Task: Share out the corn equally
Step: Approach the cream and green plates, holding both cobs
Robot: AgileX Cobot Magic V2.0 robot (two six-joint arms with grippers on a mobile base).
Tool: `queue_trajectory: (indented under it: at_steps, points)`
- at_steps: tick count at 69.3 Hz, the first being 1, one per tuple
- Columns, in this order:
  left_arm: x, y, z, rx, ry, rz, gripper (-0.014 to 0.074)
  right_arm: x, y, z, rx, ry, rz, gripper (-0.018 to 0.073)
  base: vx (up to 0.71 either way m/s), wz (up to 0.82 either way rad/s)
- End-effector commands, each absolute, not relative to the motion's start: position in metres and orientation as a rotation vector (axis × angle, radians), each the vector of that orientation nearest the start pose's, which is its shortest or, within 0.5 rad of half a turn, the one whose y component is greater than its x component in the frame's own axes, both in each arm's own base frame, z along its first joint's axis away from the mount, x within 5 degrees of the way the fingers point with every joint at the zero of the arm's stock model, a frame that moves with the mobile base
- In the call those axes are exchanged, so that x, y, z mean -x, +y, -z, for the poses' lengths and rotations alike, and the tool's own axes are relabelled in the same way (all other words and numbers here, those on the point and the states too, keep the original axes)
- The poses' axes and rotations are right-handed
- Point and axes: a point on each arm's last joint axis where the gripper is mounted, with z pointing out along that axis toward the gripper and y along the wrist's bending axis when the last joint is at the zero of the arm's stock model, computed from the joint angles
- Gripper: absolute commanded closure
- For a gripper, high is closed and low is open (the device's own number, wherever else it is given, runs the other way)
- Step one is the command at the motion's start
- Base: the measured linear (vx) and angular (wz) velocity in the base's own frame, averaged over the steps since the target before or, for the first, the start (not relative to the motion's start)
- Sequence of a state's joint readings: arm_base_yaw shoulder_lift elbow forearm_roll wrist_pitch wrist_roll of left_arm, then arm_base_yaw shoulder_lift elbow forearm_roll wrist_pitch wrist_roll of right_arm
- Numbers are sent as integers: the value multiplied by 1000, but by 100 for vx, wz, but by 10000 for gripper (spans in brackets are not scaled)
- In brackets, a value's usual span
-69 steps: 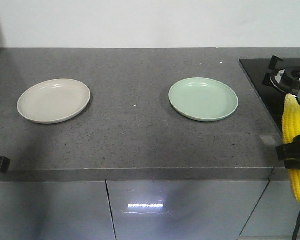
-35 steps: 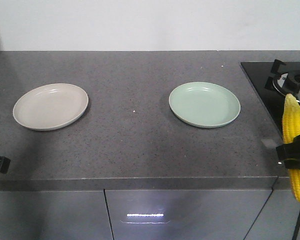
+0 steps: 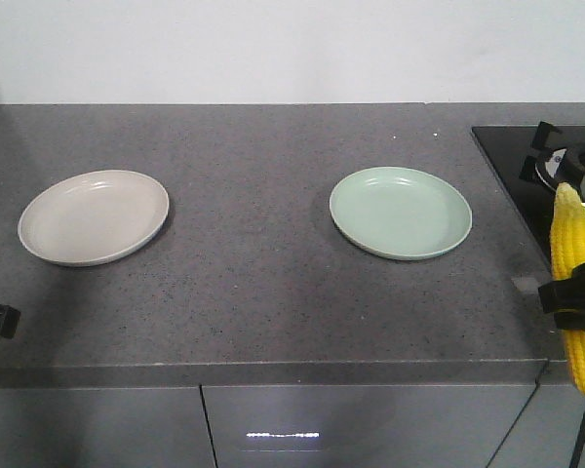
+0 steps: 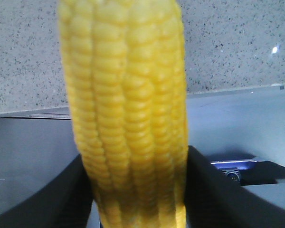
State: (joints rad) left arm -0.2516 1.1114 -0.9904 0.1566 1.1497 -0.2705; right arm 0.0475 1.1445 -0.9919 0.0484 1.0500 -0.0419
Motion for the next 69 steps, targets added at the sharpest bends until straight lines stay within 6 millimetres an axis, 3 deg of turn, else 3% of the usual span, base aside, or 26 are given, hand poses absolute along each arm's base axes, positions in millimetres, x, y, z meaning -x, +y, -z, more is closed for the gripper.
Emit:
queue_trajectory:
  at_steps: [1,69]
  points:
    - [-194,-35,-335,-16,2658,-54,379,-210,12,-333,94,2601,-57,316,4,0]
    - [-194,-35,-335,-16,2658,-54,379,-210,12,-333,94,2601,-57,316,5,0]
